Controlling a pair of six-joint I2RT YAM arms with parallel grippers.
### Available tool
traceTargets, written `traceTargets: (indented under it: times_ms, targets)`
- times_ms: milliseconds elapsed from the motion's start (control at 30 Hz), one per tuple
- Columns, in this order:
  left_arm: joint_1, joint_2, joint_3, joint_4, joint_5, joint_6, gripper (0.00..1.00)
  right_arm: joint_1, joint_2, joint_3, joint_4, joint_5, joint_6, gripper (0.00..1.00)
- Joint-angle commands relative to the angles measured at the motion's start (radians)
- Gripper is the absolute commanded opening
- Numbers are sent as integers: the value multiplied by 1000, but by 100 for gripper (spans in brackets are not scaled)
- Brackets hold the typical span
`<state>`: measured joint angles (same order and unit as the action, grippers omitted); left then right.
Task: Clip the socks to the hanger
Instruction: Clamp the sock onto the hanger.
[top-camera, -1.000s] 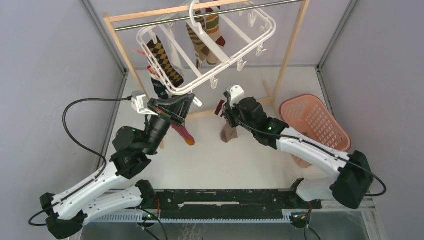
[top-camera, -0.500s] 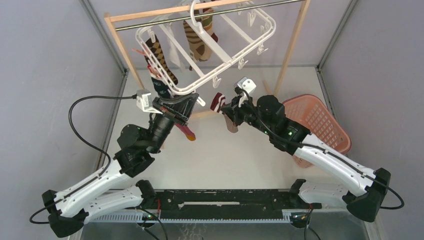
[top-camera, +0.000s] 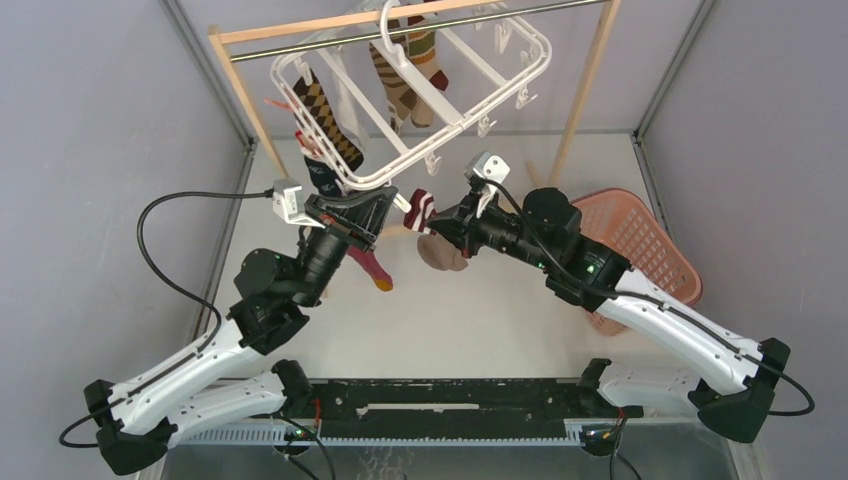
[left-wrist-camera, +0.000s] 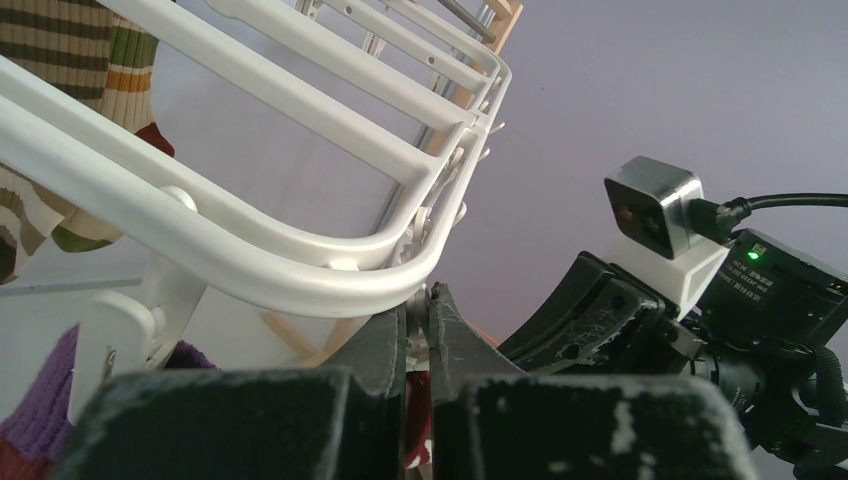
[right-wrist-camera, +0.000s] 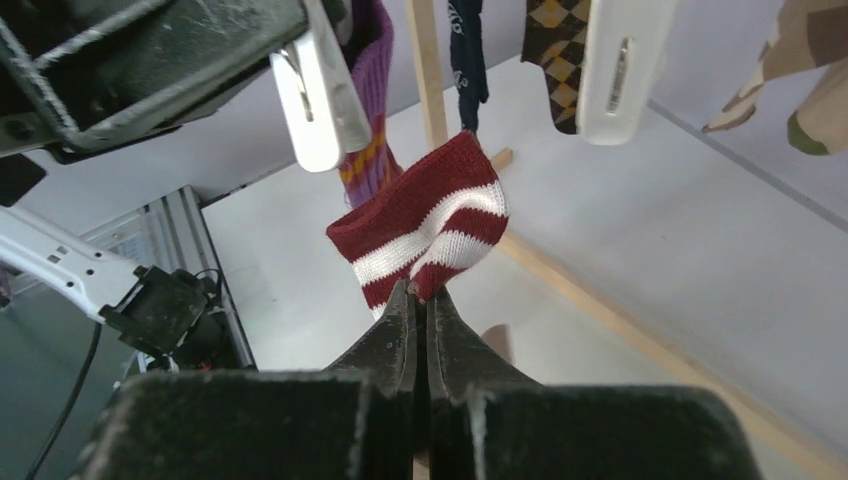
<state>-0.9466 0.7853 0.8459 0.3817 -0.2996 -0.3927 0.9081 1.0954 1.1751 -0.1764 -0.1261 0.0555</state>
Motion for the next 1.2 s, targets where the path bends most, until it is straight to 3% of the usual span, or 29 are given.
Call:
traceTargets:
  times_ms: [0,1167]
  targets:
    - [-9,2,1,-31,54,-8,0,14,-35,60,32,-37,21,0]
    - [-9,-1,-5,-28,52,-11,0,18,22,140,93,-111,22,0]
